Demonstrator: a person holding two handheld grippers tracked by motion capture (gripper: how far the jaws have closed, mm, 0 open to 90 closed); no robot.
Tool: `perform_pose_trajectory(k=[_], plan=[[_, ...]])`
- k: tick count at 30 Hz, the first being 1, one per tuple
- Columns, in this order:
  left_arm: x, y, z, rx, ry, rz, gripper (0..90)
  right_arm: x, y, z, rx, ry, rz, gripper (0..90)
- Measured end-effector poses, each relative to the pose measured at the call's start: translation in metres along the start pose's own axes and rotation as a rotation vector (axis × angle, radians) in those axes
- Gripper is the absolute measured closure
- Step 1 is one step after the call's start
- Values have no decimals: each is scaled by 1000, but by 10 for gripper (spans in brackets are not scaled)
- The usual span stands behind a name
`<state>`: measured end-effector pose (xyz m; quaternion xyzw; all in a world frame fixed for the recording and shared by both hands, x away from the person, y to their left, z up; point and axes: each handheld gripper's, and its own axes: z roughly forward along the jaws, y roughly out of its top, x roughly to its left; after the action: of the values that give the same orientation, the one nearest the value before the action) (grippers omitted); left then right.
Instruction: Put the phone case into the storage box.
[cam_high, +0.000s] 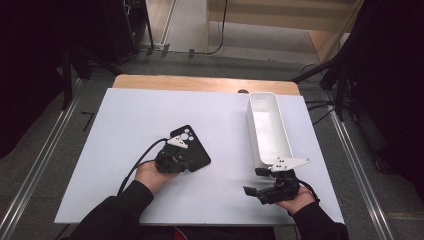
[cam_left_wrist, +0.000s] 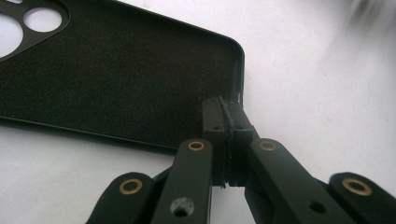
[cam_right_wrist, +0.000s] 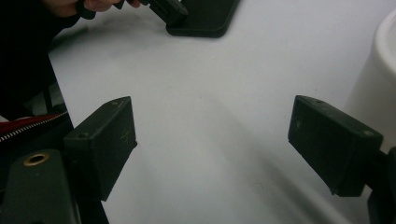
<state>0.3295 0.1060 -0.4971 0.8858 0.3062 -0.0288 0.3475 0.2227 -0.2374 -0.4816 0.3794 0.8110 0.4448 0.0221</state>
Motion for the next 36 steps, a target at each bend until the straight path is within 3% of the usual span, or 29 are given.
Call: perform_pose_trajectory(k=[16, 22, 31, 36], plan=[[12, -7, -15, 55, -18, -8, 887, 0, 0, 1, 3, 3, -4, 134], [22, -12, -24, 67, -39, -51, 885, 0, 1, 1, 1, 5, -7, 134], [33, -18, -35, 77, -12, -58, 885, 0, 2, 2, -2, 9, -11, 135], [42, -22, -43, 70, 10, -87, 884, 0, 2, 2, -2, 9, -12, 135]])
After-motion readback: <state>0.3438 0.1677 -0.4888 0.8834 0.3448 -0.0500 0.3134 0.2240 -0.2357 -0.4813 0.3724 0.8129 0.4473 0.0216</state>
